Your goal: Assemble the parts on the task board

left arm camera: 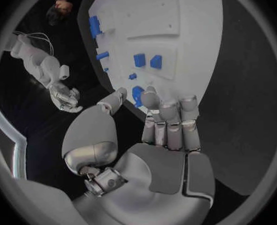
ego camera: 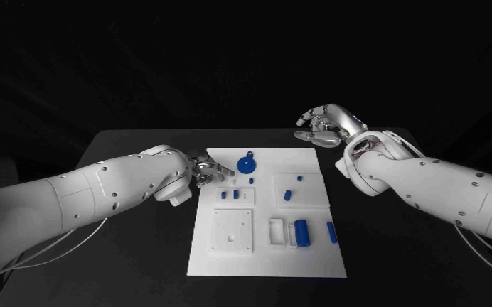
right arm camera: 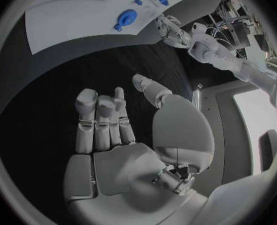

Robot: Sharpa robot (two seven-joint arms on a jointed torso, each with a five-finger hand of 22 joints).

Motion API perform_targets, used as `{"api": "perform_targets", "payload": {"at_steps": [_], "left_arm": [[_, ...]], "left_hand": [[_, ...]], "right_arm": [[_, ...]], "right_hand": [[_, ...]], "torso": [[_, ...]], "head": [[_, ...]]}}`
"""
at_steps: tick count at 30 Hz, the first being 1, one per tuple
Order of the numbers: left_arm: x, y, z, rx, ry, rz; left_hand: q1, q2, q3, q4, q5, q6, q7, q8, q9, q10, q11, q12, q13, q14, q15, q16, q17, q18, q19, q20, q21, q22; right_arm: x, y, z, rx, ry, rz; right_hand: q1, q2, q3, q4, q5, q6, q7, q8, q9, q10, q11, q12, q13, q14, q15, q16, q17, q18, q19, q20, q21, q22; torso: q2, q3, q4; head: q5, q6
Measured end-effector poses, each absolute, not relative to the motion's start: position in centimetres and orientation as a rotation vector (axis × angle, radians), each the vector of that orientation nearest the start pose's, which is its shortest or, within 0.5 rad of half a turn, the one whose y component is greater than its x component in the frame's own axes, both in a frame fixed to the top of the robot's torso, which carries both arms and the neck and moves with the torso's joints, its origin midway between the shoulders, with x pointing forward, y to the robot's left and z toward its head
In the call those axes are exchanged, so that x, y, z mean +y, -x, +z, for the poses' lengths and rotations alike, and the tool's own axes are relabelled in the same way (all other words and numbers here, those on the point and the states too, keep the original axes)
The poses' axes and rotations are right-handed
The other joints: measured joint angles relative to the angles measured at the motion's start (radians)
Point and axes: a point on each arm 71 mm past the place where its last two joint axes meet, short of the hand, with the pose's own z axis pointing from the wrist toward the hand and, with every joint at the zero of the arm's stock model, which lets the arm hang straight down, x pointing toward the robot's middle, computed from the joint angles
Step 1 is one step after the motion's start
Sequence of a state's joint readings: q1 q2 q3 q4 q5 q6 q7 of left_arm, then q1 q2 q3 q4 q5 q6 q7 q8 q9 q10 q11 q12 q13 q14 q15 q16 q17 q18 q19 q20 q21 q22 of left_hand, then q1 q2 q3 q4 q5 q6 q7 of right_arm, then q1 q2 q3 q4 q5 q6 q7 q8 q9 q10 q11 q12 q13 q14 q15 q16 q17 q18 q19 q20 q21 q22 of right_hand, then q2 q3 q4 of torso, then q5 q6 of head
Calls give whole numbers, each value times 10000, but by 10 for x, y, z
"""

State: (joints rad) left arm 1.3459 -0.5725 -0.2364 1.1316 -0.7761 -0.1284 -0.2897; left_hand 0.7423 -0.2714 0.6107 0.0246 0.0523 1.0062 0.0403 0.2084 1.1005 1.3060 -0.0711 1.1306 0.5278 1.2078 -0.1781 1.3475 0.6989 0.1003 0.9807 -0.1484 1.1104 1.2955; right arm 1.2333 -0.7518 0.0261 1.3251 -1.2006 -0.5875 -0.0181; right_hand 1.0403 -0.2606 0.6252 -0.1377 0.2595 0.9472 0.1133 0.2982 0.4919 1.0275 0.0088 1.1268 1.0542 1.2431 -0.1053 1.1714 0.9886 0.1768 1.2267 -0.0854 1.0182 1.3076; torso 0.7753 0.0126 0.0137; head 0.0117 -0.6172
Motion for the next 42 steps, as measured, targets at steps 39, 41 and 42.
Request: {"api": "perform_targets", "payload": {"at_steps": [39, 41, 42], "left_arm": [[100, -552, -211, 16605, -3460, -6454], [101, -552, -213, 16650, -3522, -6342], [101, -552, -213, 16671, -3545, -6306]], "left_hand": [[4234, 766, -162, -2735, 605, -471, 989, -1161, -3576, -2363, 1644, -8795, -3836, -752, 1638, -1006, -1104, -367, -756, 339, -999, -178], [4272, 728, -154, -2677, 605, -472, 990, -1161, -3620, -2382, 1663, -8881, -3873, -743, 1637, -999, -1114, -378, -706, 358, -978, -178], [4272, 727, -157, -2673, 606, -473, 990, -1161, -3640, -2383, 1664, -8916, -3883, -701, 1642, -958, -1114, -380, -687, 340, -941, -178]], "right_arm": [[-220, -538, -140, 13579, -2029, 7134], [-221, -538, -140, 13580, -2028, 7136], [-221, -538, -140, 13579, -2027, 7138]], "right_hand": [[0, 0, -27, 27, 39, 0, 11, 0, 0, 0, 0, 0, 3, -3, 4, 0, 5, 0, -12, 19, 0, -2], [0, 0, -27, 27, 39, -1, 11, 0, 0, 0, 0, 0, 4, -3, 4, 0, 5, 0, -12, 19, 0, -2], [0, 0, -27, 28, 39, -12, 0, 0, 0, 0, 0, 0, 4, -4, 4, 0, 5, 0, -12, 19, 0, -2]], "torso": [[27, 13, -39], [29, 9, -39], [30, 9, -39]], "head": [[-178, 66], [-191, 49], [-198, 46]]}}
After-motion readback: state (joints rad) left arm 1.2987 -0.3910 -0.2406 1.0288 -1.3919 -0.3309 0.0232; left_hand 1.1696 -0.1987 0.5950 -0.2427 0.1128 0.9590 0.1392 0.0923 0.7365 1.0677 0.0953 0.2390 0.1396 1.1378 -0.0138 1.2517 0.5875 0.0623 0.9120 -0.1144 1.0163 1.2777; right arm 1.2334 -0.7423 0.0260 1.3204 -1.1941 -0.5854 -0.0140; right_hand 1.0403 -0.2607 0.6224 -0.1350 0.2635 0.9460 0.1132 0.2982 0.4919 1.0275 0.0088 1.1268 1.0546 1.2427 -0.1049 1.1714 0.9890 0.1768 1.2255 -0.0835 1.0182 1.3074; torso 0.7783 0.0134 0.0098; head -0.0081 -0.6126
